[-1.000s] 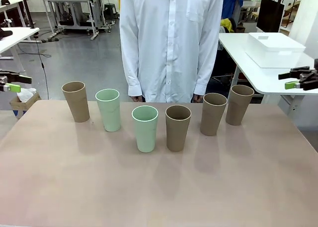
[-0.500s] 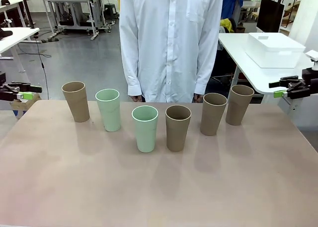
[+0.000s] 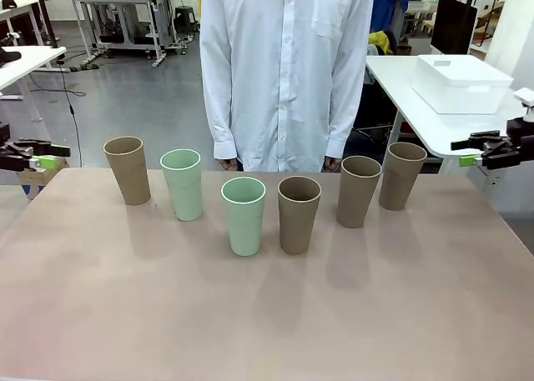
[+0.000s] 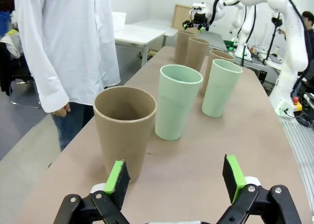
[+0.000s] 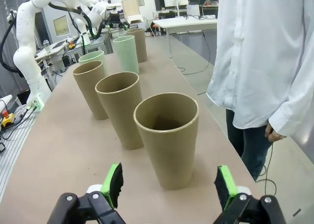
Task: Stack the cups and store them in the basket.
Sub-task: Pick up two Reusable plastic cups , one in each hand.
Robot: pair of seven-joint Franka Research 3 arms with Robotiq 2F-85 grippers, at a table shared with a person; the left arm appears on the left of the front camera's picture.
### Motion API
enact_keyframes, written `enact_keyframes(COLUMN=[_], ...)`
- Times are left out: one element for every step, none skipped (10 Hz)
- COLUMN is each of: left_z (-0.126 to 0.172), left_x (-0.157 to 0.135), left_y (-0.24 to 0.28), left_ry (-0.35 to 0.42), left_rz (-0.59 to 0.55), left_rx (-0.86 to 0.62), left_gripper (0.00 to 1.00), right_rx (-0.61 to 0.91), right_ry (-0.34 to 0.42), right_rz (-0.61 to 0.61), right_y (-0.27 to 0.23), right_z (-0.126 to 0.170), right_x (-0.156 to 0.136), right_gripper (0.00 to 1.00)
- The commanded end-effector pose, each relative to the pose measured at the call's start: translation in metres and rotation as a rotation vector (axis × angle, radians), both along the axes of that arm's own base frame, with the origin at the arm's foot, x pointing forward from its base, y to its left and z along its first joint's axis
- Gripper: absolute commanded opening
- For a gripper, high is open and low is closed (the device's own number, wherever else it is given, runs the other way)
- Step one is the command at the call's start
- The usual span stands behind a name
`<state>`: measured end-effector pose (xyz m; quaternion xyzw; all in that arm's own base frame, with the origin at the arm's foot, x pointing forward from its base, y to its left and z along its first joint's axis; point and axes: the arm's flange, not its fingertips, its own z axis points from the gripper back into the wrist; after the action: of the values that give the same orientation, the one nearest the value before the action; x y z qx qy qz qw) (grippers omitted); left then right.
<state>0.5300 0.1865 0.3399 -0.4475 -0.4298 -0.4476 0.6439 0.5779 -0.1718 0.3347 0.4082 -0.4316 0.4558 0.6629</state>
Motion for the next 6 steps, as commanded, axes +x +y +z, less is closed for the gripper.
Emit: enact_keyframes(left_z=[-0.022, -0.033, -0.049, -0.061, -0.068, -0.074], left_x=[0.016, 0.019, 0.025, 0.029, 0.031, 0.033], left_y=[-0.001, -0.004, -0.007, -0.010, -0.013, -0.017], left_ry=[-0.083, -0.123, -0.138, -0.145, -0.156, -0.161], left_rz=[-0.006, -0.019, -0.017, -0.009, -0.013, -0.020], left_rx=[-0.038, -0.081, -0.096, -0.092, -0.096, -0.108], left_gripper=[1.00, 1.00, 1.00, 1.00, 1.00, 1.00], right_rx=[0.057, 0.079, 0.116, 0.134, 0.165, 0.193], right_ry=[-0.090, -0.099, -0.098, -0.099, -0.104, -0.096], right_rz=[0.049, 0.072, 0.078, 0.085, 0.096, 0.082], right_y=[0.003, 0.005, 0.008, 0.015, 0.021, 0.025], right_z=[-0.029, -0.041, -0.054, -0.065, -0.074, -0.080], right_x=[0.014, 0.018, 0.024, 0.030, 0.035, 0.039], right_gripper=[1.00, 1.00, 1.00, 1.00, 1.00, 1.00])
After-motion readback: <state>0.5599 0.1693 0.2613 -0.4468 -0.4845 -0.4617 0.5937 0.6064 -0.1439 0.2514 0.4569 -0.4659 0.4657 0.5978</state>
